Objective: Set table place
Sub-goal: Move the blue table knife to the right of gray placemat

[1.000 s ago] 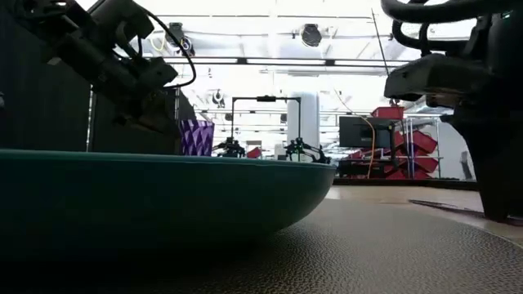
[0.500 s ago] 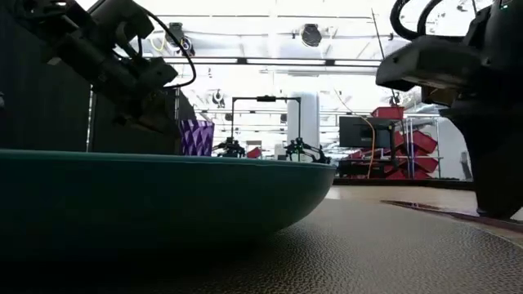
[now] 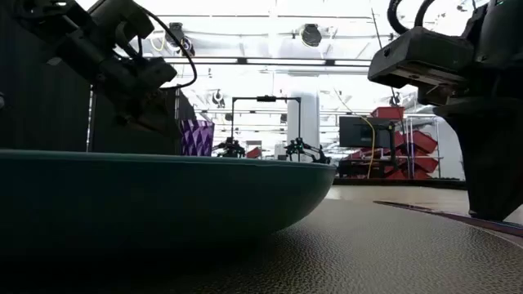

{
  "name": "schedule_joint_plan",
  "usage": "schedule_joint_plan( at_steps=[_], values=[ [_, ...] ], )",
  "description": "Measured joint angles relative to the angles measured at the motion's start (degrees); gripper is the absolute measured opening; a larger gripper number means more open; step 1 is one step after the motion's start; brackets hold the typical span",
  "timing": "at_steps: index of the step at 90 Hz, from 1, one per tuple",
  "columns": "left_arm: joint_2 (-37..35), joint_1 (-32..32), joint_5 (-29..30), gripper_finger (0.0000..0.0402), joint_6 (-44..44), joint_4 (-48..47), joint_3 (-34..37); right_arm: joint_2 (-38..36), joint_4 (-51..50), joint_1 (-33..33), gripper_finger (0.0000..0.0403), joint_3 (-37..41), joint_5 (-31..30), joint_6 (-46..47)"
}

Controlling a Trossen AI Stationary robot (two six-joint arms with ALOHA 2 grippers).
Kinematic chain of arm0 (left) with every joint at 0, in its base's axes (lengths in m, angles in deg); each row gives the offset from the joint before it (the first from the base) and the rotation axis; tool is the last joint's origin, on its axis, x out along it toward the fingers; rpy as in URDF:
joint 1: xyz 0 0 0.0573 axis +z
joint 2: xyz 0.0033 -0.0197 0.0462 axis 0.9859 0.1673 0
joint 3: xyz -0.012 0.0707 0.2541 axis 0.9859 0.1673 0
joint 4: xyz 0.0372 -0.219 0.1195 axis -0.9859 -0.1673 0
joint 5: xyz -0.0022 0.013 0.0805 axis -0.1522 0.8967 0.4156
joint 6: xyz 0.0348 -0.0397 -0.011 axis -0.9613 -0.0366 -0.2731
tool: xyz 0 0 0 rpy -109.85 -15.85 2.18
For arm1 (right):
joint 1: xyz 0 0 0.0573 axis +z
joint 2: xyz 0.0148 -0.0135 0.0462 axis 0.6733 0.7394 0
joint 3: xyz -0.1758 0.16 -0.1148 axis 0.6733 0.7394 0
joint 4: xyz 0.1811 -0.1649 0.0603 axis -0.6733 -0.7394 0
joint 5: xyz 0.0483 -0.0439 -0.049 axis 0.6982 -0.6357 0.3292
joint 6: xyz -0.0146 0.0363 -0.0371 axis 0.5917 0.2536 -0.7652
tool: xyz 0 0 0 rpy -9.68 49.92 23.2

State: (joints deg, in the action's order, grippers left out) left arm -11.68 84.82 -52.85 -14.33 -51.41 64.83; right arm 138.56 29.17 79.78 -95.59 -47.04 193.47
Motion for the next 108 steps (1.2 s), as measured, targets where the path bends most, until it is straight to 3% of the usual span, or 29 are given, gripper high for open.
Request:
schedule_joint_plan(
  at_steps=[48,81,108],
  values=[
    [0.00,0.00,0.00,0.0000,0.04,0.02,0.00,0.00,0.24,0.50,0.0003,0.15,0.39,-1.09],
    [0.00,0.00,0.00,0.0000,0.07,0.00,0.00,-0.38,0.02,0.54,0.0044,0.29,0.45,-1.39],
    [0.00,0.00,0.00,0.0000,0.07,0.00,0.00,-2.22,-0.08,0.61,0.0052,0.42,-2.43,-3.97]
  ],
)
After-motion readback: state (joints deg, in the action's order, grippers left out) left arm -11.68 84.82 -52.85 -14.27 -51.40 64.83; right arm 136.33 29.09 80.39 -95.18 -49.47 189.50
